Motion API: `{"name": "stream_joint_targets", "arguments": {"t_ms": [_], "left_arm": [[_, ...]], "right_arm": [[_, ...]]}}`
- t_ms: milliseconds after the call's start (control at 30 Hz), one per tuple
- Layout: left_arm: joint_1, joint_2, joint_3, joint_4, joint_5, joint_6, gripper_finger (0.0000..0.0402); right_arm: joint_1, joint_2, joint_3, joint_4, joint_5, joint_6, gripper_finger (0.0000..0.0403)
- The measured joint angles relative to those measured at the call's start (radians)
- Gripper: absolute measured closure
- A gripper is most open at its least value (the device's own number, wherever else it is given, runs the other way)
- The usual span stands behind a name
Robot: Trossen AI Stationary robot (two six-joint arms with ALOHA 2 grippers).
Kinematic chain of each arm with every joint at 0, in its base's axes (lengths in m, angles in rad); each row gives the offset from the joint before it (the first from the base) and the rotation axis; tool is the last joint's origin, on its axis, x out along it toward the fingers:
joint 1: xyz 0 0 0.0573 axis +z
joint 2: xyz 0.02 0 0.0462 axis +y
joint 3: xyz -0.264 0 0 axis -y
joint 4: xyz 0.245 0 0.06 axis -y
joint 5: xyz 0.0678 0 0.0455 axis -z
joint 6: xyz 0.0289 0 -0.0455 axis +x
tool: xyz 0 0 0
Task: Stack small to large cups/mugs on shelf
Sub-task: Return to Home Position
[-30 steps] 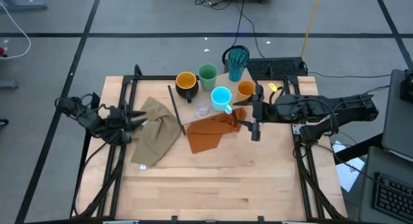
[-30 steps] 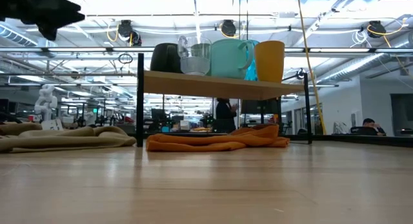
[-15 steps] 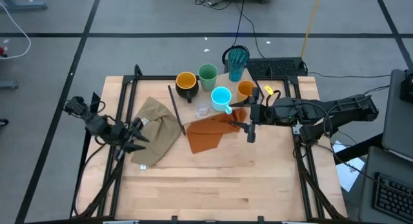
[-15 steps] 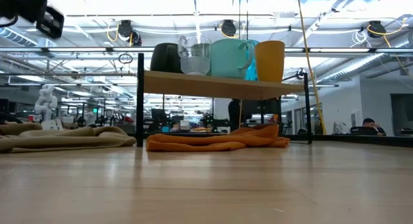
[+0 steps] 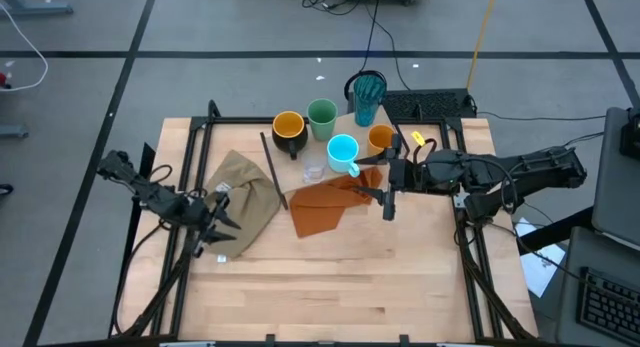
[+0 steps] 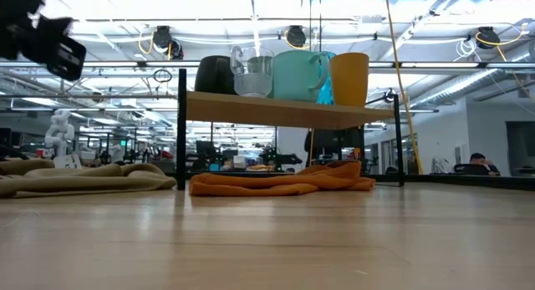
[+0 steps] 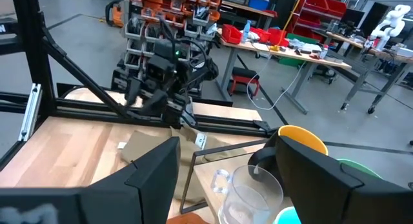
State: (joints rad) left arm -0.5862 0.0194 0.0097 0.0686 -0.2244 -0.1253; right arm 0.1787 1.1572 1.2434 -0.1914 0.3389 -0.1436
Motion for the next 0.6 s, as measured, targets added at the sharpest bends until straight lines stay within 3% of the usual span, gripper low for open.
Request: {"name": "stream_joint_targets", "arguments": {"t_ms": [300,600], "left_arm": [[0.173,0.007,0.001,-0.015,-0.067,0.084,0.0268],[0.401,0.008,0.002,-0.027,0.002,0.132,0.0268]], "right_arm": [[0.0,0.0,0.0,-0.001,0.0,0.0,0.0156],[0.0,0.0,0.0,-0.008,0.0,-0.005,0.0156]]}}
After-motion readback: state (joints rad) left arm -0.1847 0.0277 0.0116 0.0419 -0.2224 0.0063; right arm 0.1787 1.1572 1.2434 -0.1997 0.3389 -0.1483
